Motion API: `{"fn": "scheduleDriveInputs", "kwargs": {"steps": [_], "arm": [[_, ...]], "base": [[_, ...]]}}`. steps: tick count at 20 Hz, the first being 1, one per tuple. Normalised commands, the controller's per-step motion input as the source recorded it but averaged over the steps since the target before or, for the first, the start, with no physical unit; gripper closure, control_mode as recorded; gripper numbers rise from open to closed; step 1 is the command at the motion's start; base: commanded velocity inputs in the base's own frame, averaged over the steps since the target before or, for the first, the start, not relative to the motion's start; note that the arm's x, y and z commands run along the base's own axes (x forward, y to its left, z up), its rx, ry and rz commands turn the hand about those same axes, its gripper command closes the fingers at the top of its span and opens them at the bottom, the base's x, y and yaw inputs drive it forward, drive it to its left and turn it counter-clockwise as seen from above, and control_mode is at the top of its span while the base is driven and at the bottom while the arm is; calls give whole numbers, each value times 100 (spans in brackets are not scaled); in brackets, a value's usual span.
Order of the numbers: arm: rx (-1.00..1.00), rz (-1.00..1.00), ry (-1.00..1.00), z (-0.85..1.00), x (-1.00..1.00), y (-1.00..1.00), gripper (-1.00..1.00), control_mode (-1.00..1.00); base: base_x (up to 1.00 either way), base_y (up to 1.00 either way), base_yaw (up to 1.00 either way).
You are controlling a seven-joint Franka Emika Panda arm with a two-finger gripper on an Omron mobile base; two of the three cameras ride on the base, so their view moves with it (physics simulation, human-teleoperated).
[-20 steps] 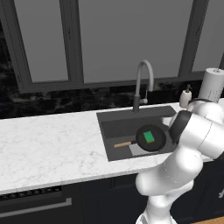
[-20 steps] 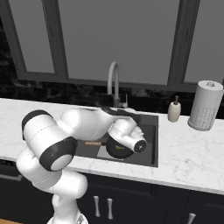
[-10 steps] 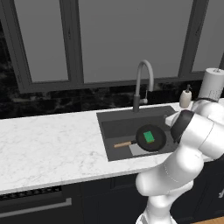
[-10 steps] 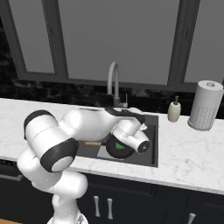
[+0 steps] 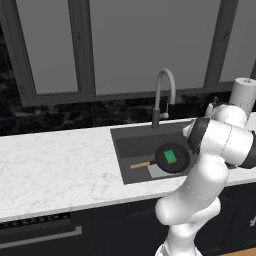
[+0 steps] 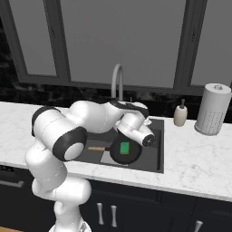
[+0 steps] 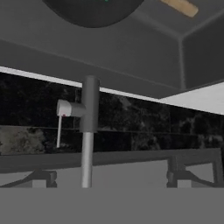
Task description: Pick the pan and sponge and place them into the sink. Then turn on the water.
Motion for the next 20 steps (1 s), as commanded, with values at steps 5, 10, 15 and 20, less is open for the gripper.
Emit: {"fn": "scheduleDriveInputs", "kwargs": {"steps": [5, 10, 15, 20], "arm": [[0, 0, -11, 0, 49, 0, -100, -100], [0, 0, -12, 0, 49, 0, -100, -100], [0, 0, -11, 0, 43, 0, -100, -100], [0, 0, -6, 0, 35, 0, -100, -100]], "base": [[0, 0, 0], [0, 0, 0], [0, 0, 0], [0, 0, 0]]}}
